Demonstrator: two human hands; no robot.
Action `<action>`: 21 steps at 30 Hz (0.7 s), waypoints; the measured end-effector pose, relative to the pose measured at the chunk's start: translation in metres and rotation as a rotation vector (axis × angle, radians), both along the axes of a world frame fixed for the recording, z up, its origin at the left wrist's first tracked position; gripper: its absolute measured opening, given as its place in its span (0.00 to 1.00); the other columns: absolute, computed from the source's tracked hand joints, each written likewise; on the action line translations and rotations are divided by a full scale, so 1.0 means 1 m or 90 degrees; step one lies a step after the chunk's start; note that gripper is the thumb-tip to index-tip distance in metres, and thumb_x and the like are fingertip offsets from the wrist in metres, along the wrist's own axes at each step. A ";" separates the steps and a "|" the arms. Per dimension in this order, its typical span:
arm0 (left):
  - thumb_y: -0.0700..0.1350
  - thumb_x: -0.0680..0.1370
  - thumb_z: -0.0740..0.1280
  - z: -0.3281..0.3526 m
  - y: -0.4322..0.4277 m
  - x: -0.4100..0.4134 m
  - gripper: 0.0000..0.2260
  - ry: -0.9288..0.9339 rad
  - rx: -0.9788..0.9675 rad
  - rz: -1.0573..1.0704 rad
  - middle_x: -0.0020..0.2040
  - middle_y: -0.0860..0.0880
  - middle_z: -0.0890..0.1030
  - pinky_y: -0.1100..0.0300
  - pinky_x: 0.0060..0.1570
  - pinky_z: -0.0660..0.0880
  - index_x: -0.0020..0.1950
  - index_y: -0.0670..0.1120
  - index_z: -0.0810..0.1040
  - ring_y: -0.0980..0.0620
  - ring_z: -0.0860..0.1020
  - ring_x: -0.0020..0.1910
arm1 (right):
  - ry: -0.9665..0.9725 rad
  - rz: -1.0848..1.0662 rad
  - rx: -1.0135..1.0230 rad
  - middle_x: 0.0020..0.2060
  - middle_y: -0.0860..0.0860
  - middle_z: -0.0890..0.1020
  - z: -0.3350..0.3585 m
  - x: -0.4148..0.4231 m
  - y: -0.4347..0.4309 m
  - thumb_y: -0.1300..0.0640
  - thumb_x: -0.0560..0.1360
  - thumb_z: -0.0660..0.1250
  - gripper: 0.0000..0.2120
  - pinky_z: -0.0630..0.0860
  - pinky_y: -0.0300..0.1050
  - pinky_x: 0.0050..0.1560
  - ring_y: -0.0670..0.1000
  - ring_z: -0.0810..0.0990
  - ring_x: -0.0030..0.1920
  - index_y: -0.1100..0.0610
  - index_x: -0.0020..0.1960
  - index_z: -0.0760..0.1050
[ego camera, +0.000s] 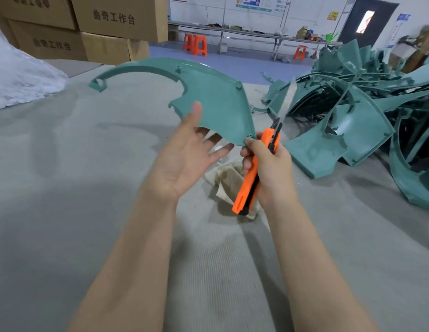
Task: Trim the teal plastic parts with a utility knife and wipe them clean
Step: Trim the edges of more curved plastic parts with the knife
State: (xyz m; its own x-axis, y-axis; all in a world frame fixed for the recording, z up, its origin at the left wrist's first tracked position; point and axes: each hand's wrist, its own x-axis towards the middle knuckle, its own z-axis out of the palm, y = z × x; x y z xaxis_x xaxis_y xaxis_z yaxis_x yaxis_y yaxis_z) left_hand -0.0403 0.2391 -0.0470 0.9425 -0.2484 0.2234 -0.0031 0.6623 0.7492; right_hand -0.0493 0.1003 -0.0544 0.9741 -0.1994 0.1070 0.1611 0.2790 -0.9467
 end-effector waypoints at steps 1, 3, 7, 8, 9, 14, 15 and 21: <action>0.59 0.63 0.78 -0.001 0.006 0.001 0.37 0.008 -0.014 -0.053 0.63 0.45 0.77 0.44 0.64 0.72 0.67 0.44 0.72 0.45 0.75 0.66 | 0.009 0.001 0.018 0.25 0.50 0.76 0.001 0.000 -0.003 0.66 0.76 0.63 0.07 0.67 0.37 0.24 0.46 0.68 0.22 0.56 0.43 0.73; 0.63 0.63 0.76 -0.003 0.012 0.001 0.38 0.031 -0.032 -0.100 0.65 0.43 0.76 0.41 0.65 0.70 0.66 0.43 0.74 0.42 0.74 0.67 | 0.009 0.002 0.025 0.24 0.50 0.75 0.003 0.001 -0.008 0.67 0.76 0.63 0.08 0.67 0.36 0.24 0.46 0.68 0.22 0.56 0.42 0.74; 0.64 0.72 0.65 -0.010 0.015 0.006 0.29 0.145 -0.051 -0.033 0.61 0.43 0.80 0.46 0.55 0.78 0.63 0.43 0.76 0.43 0.79 0.60 | 0.013 -0.019 0.044 0.23 0.49 0.74 0.005 0.003 -0.019 0.67 0.75 0.63 0.09 0.65 0.35 0.22 0.45 0.67 0.21 0.56 0.39 0.73; 0.62 0.71 0.65 -0.011 0.015 0.007 0.28 0.158 -0.038 -0.007 0.60 0.44 0.81 0.48 0.52 0.79 0.62 0.44 0.76 0.44 0.80 0.59 | 0.022 -0.022 0.038 0.22 0.49 0.74 0.006 0.004 -0.024 0.67 0.75 0.62 0.08 0.65 0.35 0.21 0.45 0.67 0.20 0.57 0.40 0.72; 0.60 0.71 0.66 -0.011 0.015 0.007 0.25 0.160 -0.016 0.016 0.58 0.46 0.82 0.50 0.50 0.80 0.61 0.45 0.76 0.46 0.81 0.57 | 0.033 -0.018 0.018 0.22 0.49 0.73 0.006 0.005 -0.028 0.67 0.75 0.63 0.08 0.64 0.35 0.21 0.45 0.67 0.20 0.57 0.40 0.72; 0.50 0.66 0.72 -0.008 0.018 0.004 0.20 0.181 0.074 0.040 0.47 0.49 0.86 0.62 0.35 0.79 0.56 0.46 0.79 0.53 0.84 0.42 | 0.053 0.013 -0.024 0.22 0.49 0.73 0.004 0.006 -0.040 0.67 0.76 0.63 0.06 0.64 0.35 0.22 0.46 0.66 0.19 0.57 0.43 0.72; 0.50 0.66 0.72 -0.007 0.018 0.003 0.20 0.183 0.088 0.046 0.47 0.49 0.86 0.63 0.34 0.79 0.55 0.46 0.79 0.54 0.84 0.42 | 0.054 0.027 -0.030 0.22 0.49 0.73 0.005 0.006 -0.041 0.66 0.76 0.63 0.06 0.64 0.35 0.22 0.46 0.66 0.19 0.57 0.43 0.72; 0.48 0.76 0.70 -0.002 0.011 0.002 0.10 0.175 0.153 0.134 0.50 0.49 0.85 0.56 0.43 0.82 0.55 0.47 0.80 0.52 0.84 0.48 | 0.045 0.125 -0.085 0.23 0.50 0.73 0.004 0.003 -0.048 0.67 0.76 0.63 0.05 0.64 0.35 0.22 0.45 0.66 0.20 0.58 0.47 0.71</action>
